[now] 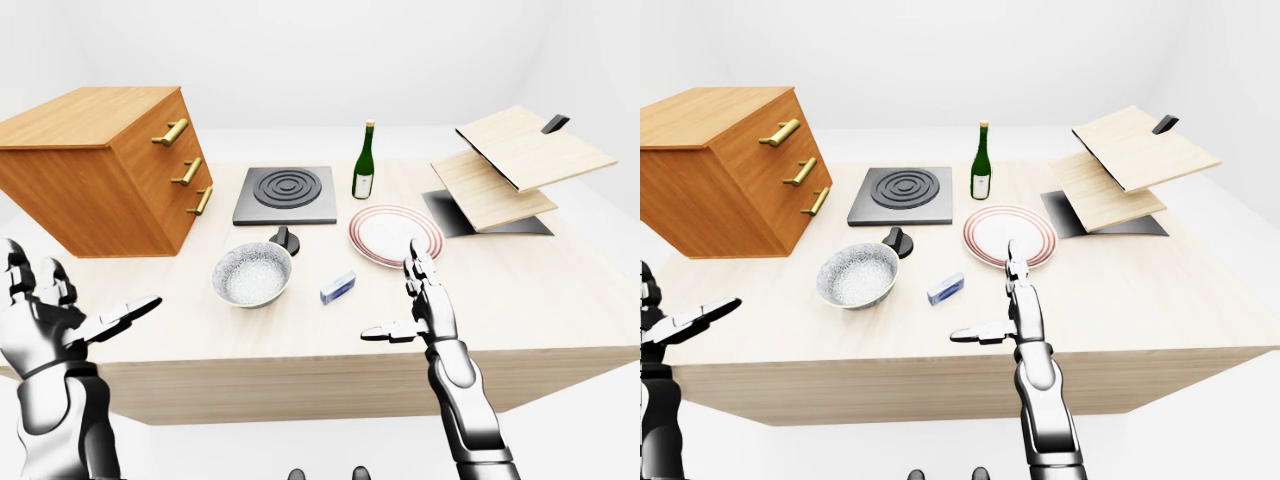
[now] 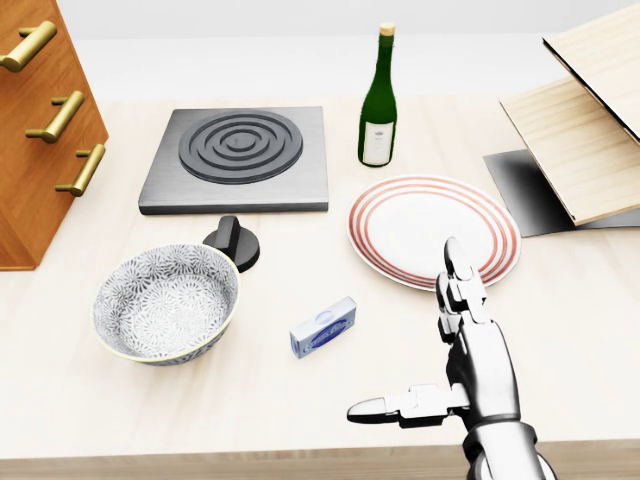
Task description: Pick up the akita bowl and put it on the plate.
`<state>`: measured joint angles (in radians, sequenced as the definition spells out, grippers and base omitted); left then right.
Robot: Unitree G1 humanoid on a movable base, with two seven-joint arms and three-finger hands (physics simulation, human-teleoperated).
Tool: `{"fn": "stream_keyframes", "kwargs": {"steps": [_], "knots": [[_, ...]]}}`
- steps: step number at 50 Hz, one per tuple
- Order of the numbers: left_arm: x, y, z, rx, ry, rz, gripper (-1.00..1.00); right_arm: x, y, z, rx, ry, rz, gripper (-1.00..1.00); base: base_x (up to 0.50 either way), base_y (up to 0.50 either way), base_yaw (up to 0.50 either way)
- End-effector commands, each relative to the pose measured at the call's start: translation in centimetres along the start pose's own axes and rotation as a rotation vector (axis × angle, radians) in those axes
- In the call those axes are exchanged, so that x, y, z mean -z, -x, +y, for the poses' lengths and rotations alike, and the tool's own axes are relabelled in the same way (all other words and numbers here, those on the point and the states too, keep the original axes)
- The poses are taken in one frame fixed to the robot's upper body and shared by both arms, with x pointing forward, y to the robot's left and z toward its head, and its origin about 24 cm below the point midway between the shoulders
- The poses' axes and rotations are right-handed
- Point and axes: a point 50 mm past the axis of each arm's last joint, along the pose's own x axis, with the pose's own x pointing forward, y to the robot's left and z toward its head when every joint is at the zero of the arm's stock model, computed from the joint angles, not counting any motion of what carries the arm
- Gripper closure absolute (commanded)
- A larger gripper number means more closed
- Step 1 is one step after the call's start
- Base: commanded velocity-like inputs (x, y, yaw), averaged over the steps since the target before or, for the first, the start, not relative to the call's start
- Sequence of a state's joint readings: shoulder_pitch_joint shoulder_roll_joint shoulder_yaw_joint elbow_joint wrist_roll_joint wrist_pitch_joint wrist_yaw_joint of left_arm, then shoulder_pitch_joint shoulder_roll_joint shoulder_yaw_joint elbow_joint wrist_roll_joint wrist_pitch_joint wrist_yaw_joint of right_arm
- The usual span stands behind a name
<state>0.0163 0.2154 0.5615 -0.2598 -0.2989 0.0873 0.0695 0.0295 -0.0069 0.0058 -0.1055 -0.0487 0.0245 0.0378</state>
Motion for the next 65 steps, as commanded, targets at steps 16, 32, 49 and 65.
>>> {"fn": "stream_keyframes", "kwargs": {"steps": [16, 32, 49, 65], "knots": [[-8.6, -1.6, 8.7, -0.213, 0.058, -0.297, -1.0, -0.2, 0.1, -0.1, 0.009, -0.013, 0.0, -1.0, 0.0, 0.0, 0.0], [-10.8, -2.0, 9.5, -0.23, 0.032, -0.373, -1.0, 0.2, -0.3, -0.3, 0.017, -0.006, 0.009, -1.0, 0.0, 0.0, 0.0], [-11.8, -1.9, 9.7, -0.225, 0.042, -0.406, -1.0, 0.2, -0.2, -0.2, 0.014, 0.0, 0.018, -1.0, 0.0, 0.0, 0.0], [-11.8, -1.9, 9.7, -0.225, 0.042, -0.405, -1.0, 0.2, -0.2, -0.2, 0.014, 0.0, 0.018, -1.0, 0.0, 0.0, 0.0]]}}
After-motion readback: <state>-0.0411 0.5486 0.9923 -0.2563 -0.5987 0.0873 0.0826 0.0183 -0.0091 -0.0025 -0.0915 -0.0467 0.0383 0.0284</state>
